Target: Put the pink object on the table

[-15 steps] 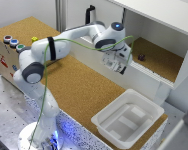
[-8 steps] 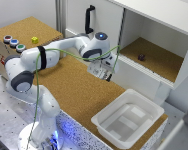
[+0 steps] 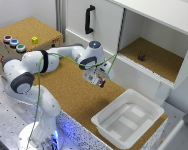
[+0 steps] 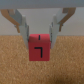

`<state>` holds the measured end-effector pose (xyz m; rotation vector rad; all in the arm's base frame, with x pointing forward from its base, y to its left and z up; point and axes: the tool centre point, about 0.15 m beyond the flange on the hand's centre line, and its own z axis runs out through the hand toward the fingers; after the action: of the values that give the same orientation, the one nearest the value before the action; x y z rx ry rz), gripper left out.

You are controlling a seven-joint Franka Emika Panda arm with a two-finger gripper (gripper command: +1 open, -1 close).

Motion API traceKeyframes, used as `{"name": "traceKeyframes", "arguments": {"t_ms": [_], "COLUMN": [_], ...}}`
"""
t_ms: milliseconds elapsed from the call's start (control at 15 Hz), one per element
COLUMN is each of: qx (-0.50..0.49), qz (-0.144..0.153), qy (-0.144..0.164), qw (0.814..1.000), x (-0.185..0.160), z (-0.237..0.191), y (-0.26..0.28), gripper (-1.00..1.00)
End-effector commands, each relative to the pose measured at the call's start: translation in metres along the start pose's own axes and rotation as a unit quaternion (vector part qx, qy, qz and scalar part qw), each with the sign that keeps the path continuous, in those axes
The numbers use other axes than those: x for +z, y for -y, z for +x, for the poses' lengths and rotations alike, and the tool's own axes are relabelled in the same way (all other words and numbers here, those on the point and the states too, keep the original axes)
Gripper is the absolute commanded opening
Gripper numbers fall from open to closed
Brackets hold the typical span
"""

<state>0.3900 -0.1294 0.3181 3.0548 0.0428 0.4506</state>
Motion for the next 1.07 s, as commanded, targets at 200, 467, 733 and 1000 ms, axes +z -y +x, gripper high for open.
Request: {"name": "traceKeyframes", "arguments": {"t_ms": [200,467,733,1000], "qx": [-0.006,-0.037,-0.017,-0.01], "qz": [-0.044,-0.03,-0.023,-0.009], "qy": [0.05,0.047,0.043,0.017], "qw": [0.998,0.998,0.999,1.0], "x": [0.107,0.121,0.108,0.058], "z": [0.043,0.064,0.063,0.041], "y": [-0.007,-0.003,-0.003,-0.005], "gripper": [-1.0,-1.0,-1.0,1.0]}}
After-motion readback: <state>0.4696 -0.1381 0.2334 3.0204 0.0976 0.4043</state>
